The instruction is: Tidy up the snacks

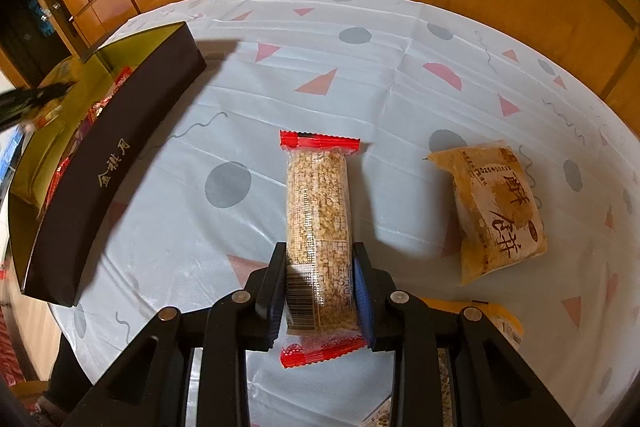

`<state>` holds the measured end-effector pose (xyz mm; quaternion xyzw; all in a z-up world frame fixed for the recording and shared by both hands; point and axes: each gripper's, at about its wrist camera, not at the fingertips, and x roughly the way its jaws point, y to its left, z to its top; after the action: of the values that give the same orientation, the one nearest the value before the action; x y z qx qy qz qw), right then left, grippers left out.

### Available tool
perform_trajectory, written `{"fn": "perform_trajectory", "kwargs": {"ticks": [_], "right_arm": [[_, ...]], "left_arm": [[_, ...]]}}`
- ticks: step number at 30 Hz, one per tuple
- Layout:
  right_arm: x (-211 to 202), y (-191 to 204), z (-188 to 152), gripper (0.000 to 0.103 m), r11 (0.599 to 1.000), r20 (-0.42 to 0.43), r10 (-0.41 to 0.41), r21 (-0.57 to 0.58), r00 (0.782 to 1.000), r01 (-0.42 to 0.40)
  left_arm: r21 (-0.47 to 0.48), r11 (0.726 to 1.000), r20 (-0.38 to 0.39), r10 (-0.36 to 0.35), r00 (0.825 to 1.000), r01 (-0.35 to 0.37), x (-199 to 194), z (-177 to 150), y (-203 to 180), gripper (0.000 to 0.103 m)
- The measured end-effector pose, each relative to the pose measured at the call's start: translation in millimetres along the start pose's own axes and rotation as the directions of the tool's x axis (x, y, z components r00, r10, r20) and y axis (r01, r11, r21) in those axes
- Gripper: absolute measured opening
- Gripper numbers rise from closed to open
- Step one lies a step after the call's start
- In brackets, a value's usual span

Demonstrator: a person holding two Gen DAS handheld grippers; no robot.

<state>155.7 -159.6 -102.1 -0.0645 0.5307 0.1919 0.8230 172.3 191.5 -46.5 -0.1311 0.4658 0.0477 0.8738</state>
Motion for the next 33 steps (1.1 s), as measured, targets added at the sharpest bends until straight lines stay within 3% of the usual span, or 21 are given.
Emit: {"fn": "perform_trajectory", "kwargs": {"ticks": [2,6,16,28,33], "right_arm": [[1,1,1,0.031,1.000,-0.002,-0.001,-0.001,1.000,0.001],[0,0,0,0.031,1.000,-0.003,-0.001,-0.001,1.000,0.001],[2,1,1,0.031,1.000,-0.007,-0.015,-0.001,1.000,0.015],[6,3,3,0.031,0.999,-0.011,-0.039,0.009,0.999,0.039],[6,3,2,0.031,0.999,-0.011,-0.042,0.013,0.999,0.042]], "left_arm": [[0.000,1.000,-0.026,0.002,1.000,-0.002,13,3,-4,0.037],[-0.028,0.999,-0.025,0.025,0.999,-0.026,15,-2,-4,0.038],[-0.061,0.991,0.074,0.127,0.989,-0.122,-33,-38,0,0.039],[-0.063,0.988,0.162,0.149,0.975,-0.140,-85,-89,4,0.039],[-0.050,0.989,0.161,0.144,0.976,-0.137,-94,-104,0,0.039]]}}
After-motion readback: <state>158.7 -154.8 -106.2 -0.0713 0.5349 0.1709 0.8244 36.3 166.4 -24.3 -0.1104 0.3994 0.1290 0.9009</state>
